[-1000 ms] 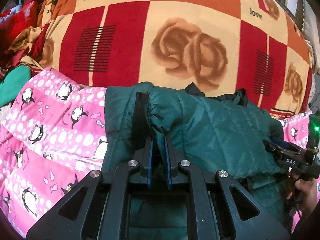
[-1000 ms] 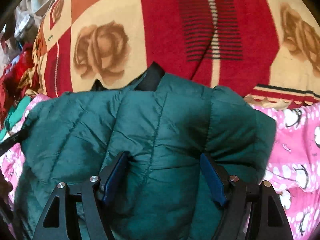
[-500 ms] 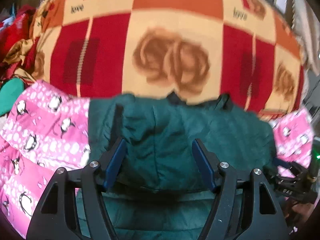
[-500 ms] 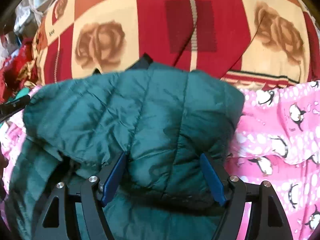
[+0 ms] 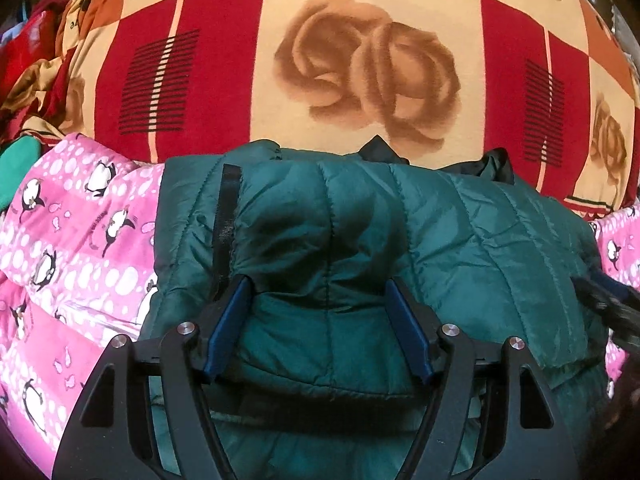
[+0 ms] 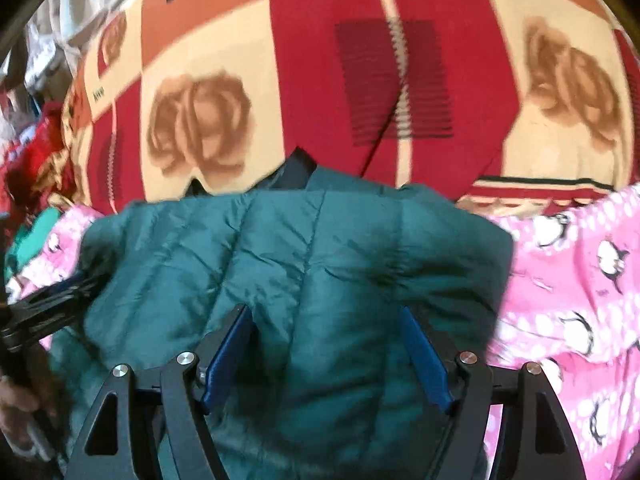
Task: Fold large clothes
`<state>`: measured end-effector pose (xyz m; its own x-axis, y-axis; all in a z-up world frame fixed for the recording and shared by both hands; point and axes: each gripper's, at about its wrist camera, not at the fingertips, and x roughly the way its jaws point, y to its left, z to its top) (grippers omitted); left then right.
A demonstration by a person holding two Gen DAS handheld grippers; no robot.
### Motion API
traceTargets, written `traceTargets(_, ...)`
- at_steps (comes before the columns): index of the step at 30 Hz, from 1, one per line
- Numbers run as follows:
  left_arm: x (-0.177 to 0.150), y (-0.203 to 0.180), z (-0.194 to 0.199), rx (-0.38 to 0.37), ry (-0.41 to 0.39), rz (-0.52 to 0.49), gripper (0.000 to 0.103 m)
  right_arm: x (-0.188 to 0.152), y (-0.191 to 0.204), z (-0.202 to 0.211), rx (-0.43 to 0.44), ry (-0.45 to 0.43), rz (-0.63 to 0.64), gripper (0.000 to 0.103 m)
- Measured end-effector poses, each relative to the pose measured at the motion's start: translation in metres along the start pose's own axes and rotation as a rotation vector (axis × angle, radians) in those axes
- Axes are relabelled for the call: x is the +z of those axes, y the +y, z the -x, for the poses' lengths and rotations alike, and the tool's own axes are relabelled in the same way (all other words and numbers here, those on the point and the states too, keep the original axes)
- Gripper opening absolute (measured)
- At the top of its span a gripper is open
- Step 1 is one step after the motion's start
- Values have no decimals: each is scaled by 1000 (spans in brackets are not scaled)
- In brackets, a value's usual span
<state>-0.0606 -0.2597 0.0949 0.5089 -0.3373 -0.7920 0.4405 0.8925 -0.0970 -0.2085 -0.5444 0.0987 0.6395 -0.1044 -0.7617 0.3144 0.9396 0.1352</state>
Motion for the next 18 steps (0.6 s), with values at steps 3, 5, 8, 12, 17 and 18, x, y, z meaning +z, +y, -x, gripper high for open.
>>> traceTargets(3,-1,-2,-1,3,-15,-9,72,3,7,-29,-44,38,37,76)
traceTargets(5,-1,-3,-2,7,-20,-18,72,7,7,-40,-49,41,27,78)
traceTargets(8,-1,-4,-3,14,-16,-23,73,9,6,-38,-44,51,21,78)
traceTargets(12,-2,-4,-4,16,-16,-28,73,5,8,-1,3,11,-11,78)
traceTargets(17,-3,-5,-5,20,-21,-30,74,-18,24,14,-8,10,53,77)
traceTargets(18,-3,-5,-5,21,-23,-31,75,-23,24,10,-18,22,66,77)
